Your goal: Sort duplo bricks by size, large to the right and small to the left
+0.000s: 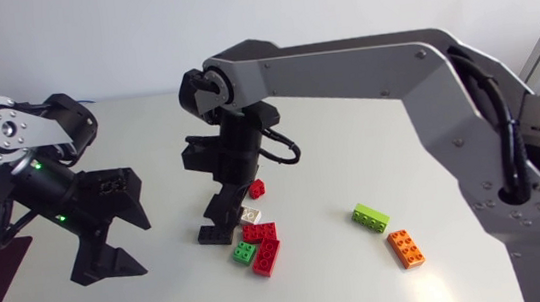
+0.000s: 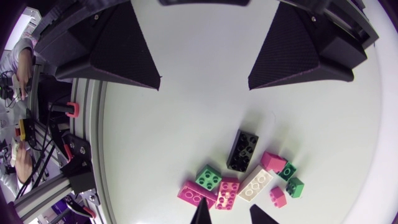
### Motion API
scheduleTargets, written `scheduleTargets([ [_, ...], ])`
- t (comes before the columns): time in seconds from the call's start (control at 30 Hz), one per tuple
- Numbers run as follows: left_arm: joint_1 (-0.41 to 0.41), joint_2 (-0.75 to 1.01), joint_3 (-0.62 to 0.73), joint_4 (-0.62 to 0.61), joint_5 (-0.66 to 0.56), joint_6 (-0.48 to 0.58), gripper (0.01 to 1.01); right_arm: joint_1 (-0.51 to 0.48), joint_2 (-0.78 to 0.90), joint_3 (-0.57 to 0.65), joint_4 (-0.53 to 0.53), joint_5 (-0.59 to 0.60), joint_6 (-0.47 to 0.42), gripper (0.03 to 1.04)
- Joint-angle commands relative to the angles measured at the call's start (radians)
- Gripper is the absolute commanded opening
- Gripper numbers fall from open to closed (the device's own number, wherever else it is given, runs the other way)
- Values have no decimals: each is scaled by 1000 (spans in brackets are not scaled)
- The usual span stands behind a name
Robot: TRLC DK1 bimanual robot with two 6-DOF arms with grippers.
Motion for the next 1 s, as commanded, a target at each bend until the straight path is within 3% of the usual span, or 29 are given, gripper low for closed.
scheduleTargets([
  [0.0,-44,49,-33,20,18,-8,985,-41,-97,-45,-28,-2,-13,938],
  [0.2,-158,229,-9,181,26,-73,985,-169,-254,-180,-33,-5,-15,938],
  [0.33,-211,331,59,212,26,-88,985,-225,-350,-313,4,-5,-19,938],
  [0.67,-222,443,238,235,24,-96,985,-261,-412,-396,16,-7,-22,938],
  [0.97,-214,522,240,235,18,-90,985,-262,-419,-450,56,-17,-24,938],
])
